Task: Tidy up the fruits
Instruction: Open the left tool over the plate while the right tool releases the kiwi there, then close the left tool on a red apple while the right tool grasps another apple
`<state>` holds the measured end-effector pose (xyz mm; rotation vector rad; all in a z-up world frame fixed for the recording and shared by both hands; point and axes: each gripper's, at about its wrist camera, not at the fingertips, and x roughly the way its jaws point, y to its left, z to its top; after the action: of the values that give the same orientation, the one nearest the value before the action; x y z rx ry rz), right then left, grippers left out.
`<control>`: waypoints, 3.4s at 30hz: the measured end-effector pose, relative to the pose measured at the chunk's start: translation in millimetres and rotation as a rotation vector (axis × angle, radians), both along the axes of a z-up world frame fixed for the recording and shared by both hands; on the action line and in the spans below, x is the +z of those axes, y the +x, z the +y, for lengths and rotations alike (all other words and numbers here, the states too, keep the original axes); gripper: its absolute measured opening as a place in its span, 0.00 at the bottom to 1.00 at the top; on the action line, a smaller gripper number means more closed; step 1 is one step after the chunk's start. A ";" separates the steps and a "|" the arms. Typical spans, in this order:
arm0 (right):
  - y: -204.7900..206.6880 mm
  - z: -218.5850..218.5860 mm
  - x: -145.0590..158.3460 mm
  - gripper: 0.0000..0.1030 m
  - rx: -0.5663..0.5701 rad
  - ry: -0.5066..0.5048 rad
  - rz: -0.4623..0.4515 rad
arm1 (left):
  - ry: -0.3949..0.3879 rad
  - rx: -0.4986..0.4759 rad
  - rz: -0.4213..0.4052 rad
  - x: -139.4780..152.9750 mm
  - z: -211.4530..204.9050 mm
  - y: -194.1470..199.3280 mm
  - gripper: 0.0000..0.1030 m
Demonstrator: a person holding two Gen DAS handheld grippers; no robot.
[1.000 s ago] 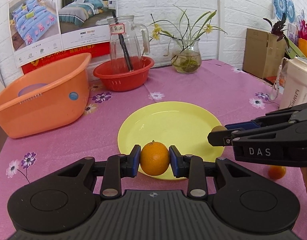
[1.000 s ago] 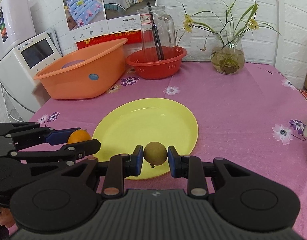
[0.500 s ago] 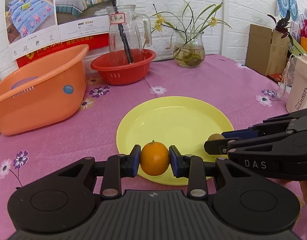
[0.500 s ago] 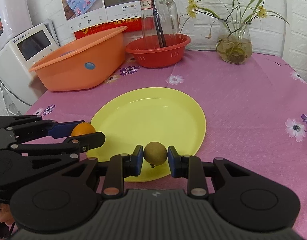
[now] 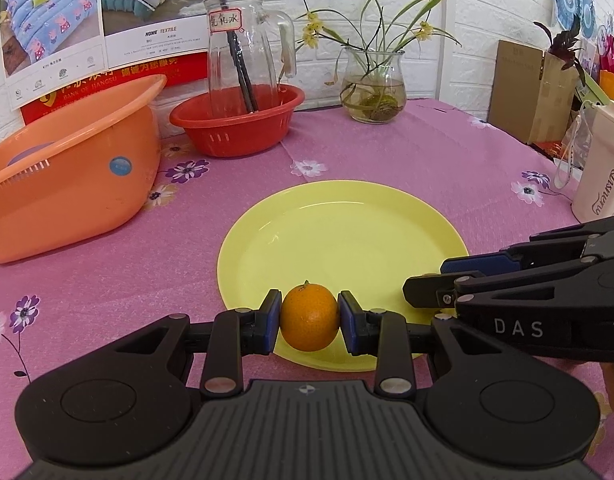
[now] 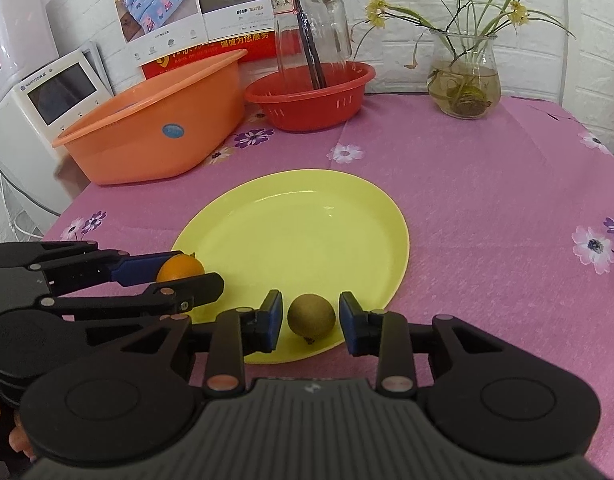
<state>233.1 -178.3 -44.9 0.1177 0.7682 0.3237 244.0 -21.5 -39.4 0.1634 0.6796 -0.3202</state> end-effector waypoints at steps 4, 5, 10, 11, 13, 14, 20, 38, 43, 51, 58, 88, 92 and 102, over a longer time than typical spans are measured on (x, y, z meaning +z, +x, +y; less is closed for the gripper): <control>-4.0 -5.7 4.7 0.77 -0.028 0.008 -0.014 | -0.002 -0.001 0.010 -2.7 -1.1 2.4 0.28; -5.3 -7.3 6.8 0.77 -0.032 0.012 -0.021 | -0.003 -0.002 0.013 -3.5 -1.6 3.2 0.28; -10.0 -14.7 18.5 0.77 -0.055 0.025 -0.057 | -0.002 -0.005 0.025 -7.4 -4.5 6.3 0.28; -10.7 -15.9 20.3 0.77 -0.059 0.028 -0.062 | 0.000 -0.004 0.026 -7.9 -5.0 6.4 0.28; -12.7 -17.8 23.0 0.77 -0.068 0.034 -0.070 | 0.005 -0.003 0.014 -7.7 -5.8 4.9 0.28; -13.5 -18.3 24.2 0.77 -0.070 0.037 -0.073 | 0.008 -0.004 0.008 -6.9 -5.9 4.0 0.28; -22.8 -19.3 33.9 0.77 -0.080 0.035 -0.104 | -0.005 0.007 -0.022 6.2 -0.7 -4.4 0.29; -87.0 -36.4 66.6 0.77 -0.121 0.039 -0.171 | -0.011 0.019 -0.136 58.7 18.6 -78.8 0.37; -114.1 -37.1 59.8 0.77 -0.110 0.021 -0.146 | 0.000 0.000 -0.134 57.8 21.7 -112.7 0.38; -151.7 -37.7 45.6 0.77 -0.085 0.012 -0.098 | -0.001 -0.026 -0.084 43.1 25.5 -164.5 0.40; -181.2 -35.3 37.3 0.78 -0.030 -0.008 -0.090 | -0.028 -0.058 -0.042 27.9 28.2 -202.4 0.42; -231.3 1.7 -5.7 0.78 0.194 -0.129 -0.036 | 0.036 -0.126 0.039 -9.3 9.2 -228.2 0.43; -227.8 3.3 -8.3 0.78 0.178 -0.134 -0.033 | 0.044 -0.124 0.034 -10.5 6.3 -225.7 0.43; -224.0 3.8 -11.9 0.78 0.153 -0.136 -0.032 | 0.043 -0.102 0.053 -17.8 3.8 -215.6 0.43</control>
<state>9.1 -174.4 -56.8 -0.0741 0.7671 0.4163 28.4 -17.7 -57.3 0.2313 0.7320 -0.4092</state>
